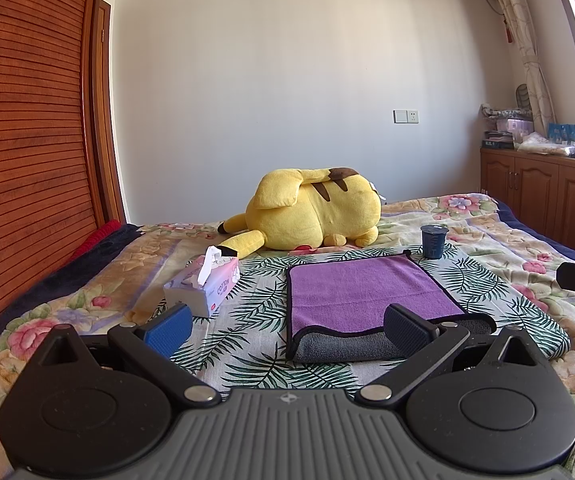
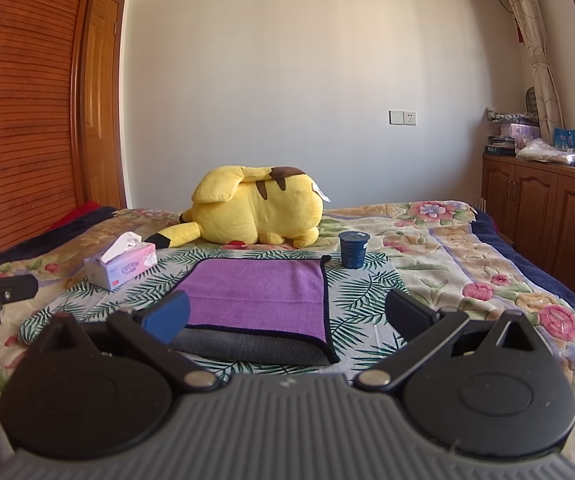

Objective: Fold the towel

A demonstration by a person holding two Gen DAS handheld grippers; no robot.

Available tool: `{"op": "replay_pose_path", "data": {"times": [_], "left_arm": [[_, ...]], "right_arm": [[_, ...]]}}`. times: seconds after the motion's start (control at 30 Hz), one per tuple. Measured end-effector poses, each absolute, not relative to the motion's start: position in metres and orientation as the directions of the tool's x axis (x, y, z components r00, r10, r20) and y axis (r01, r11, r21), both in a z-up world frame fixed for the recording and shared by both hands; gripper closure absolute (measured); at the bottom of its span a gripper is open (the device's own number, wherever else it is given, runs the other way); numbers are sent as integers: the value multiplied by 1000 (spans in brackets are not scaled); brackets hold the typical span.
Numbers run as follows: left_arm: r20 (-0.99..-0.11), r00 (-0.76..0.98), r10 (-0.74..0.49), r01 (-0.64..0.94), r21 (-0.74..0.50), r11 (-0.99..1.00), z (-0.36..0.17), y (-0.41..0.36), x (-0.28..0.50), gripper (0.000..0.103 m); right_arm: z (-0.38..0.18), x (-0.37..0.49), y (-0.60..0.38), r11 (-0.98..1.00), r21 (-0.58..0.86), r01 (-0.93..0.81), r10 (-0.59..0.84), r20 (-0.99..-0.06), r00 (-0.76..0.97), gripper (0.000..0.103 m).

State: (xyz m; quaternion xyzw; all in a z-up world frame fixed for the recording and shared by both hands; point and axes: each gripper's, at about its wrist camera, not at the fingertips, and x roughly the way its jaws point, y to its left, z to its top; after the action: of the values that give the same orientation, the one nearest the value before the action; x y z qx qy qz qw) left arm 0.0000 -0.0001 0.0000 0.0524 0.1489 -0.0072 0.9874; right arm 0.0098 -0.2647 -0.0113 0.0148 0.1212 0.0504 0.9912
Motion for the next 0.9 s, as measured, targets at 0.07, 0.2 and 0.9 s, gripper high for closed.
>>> {"op": "replay_pose_path", "data": {"times": [0.07,0.2,0.9], "left_arm": [[-295,956,2,30,101,994,0,0,0,16],[-296,955,2,30,102,994,0,0,0,16],[-320,948,0,38,113,993,-2,-3,5,16]], "right_arm": [[-11,10,-265,995,41,-95,103,-238,966,0],[-11,10,-266,995,42,-96,103,-239,966,0],[-12,18,-258,993,25,-113,115,-261,958,0]]}}
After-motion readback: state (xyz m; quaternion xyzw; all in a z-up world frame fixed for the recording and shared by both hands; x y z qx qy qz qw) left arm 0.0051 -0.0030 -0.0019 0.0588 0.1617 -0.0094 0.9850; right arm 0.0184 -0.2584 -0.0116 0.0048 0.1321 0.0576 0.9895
